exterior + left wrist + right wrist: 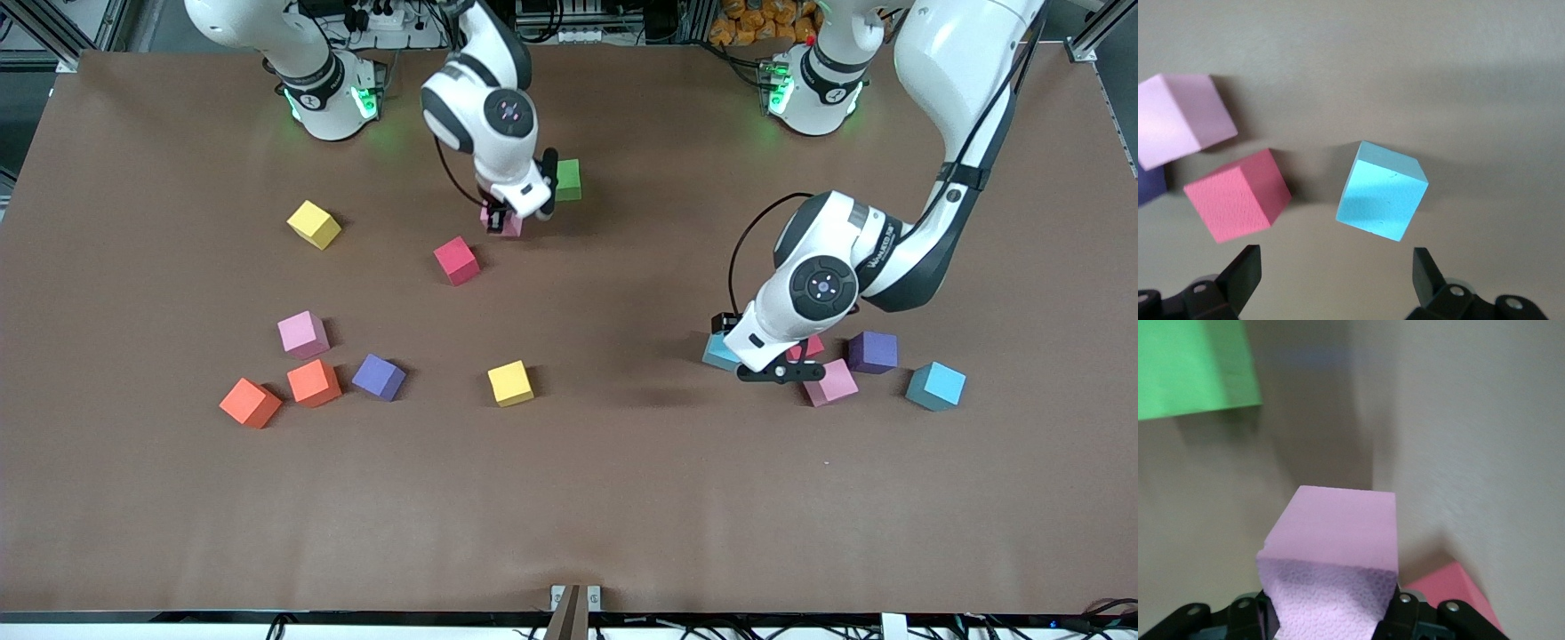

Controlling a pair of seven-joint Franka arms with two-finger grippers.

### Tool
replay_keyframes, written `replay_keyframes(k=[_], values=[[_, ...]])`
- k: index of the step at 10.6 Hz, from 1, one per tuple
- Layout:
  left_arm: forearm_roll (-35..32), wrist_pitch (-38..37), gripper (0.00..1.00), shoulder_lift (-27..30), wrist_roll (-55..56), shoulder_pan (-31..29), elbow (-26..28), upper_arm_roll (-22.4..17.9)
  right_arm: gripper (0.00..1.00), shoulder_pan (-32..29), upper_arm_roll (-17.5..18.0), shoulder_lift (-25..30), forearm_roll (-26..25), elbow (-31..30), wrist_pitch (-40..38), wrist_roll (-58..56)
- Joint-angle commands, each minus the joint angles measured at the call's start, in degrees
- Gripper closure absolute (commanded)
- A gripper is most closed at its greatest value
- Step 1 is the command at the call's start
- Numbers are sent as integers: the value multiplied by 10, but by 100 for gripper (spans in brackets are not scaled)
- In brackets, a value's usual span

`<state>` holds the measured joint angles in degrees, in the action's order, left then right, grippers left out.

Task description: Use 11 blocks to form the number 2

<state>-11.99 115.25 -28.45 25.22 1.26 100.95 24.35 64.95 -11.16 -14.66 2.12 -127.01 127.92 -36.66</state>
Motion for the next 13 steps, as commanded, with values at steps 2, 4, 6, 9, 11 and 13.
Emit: replay_keyframes(k=[2, 4, 6, 9, 11, 13], values=[[-54, 9, 0, -21, -53, 8, -8, 11, 94, 83, -38, 22, 10, -42, 31, 27], [-65, 33, 0, -42, -78, 10, -3, 14, 94, 111, -38, 13, 9, -43, 41, 67], [-66, 38, 0, -42, -80, 15, 5, 16, 94, 123, -38, 3, 9, -43, 51, 90], [-66, 65, 0, -49, -91, 25, 7, 16, 94, 148, -38, -25, 9, -42, 81, 110], [-82, 76, 0, -59, -92, 23, 7, 15, 94, 149, -38, -30, 9, -42, 92, 110], [-97, 100, 0, -63, -118, 11, 20, 15, 94, 156, -38, -38, 9, -41, 101, 116]])
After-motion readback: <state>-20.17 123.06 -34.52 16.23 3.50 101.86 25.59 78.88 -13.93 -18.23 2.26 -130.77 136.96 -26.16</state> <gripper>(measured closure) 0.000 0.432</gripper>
